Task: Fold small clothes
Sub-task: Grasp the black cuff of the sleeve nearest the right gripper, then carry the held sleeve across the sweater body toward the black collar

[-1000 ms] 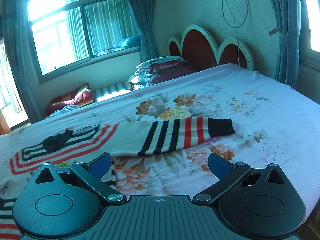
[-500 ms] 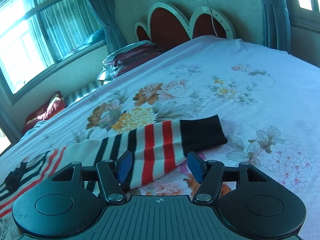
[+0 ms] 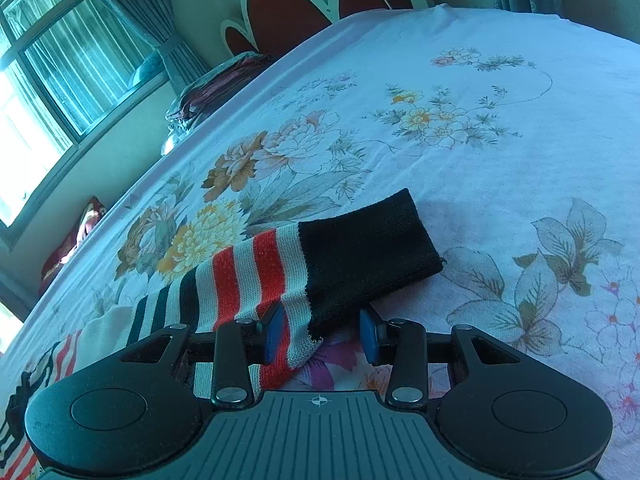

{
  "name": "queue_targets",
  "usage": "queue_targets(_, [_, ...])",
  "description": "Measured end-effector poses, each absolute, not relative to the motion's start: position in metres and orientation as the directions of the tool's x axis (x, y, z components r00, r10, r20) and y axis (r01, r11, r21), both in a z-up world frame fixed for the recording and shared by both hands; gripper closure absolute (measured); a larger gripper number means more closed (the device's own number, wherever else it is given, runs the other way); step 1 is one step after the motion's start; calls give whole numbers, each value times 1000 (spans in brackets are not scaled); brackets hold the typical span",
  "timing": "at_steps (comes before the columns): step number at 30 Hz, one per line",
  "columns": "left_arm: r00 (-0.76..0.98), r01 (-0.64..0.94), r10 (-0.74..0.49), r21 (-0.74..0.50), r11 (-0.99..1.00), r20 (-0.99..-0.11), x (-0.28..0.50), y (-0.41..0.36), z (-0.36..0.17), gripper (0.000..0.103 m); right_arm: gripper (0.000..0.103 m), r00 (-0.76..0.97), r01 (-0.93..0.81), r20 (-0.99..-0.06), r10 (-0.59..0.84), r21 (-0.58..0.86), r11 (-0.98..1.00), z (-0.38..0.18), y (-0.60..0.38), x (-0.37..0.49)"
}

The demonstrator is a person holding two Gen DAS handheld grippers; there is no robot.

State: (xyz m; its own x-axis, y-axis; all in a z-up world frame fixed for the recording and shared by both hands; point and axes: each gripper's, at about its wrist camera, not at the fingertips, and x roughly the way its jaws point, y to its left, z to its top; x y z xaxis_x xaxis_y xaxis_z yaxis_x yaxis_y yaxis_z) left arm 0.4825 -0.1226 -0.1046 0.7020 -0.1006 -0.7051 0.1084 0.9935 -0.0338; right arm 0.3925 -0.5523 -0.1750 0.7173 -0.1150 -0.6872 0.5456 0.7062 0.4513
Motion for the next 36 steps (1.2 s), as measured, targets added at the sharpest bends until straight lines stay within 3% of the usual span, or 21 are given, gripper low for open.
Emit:
queue_targets(1, [702, 104, -99, -35, 994, -705, 483, -120, -103, 1, 95, 709, 560, -694, -128, 443, 700, -177, -555, 393])
queue_targets(4, [710, 93, -80, -18, 995, -700, 484, -108, -99, 0, 96, 721, 543, -670, -179, 385, 747, -165, -551, 398])
queue_targets(5, [705, 86, -58, 4, 996, -707, 486, -102, -101, 0, 96, 707, 514, -683, -183, 318, 797, -162, -543, 408])
queue_targets(7, [682, 71, -34, 20, 997, -730, 488, -89, -106, 1, 96, 669, 537, -725, -162, 322, 780, -168, -543, 419])
queue_targets(10, [676, 33, -34, -16, 999, -736, 484, -61, -110, 0, 96, 718, 487, -669, -194, 283, 827, -147, -522, 426])
queue_targets(14, [661, 22, -46, -42, 999, -749, 484, -27, -120, 1, 96, 786, 350, -609, -107, 296, 889, -119, -470, 438])
queue_targets(22, [669, -7, -74, -106, 994, -740, 484, 43, -117, 1, 96, 785, 91, -605, 136, 329, 940, -107, -324, 475])
queue_targets(33, [676, -52, -117, -205, 977, -728, 471, 132, -115, 1, 96, 683, -219, -641, 349, 277, 936, -130, -130, 491])
queue_targets(36, [694, -21, -183, -273, 962, -697, 467, 145, -112, 2, 96, 648, -256, -659, 381, 283, 924, -146, -96, 490])
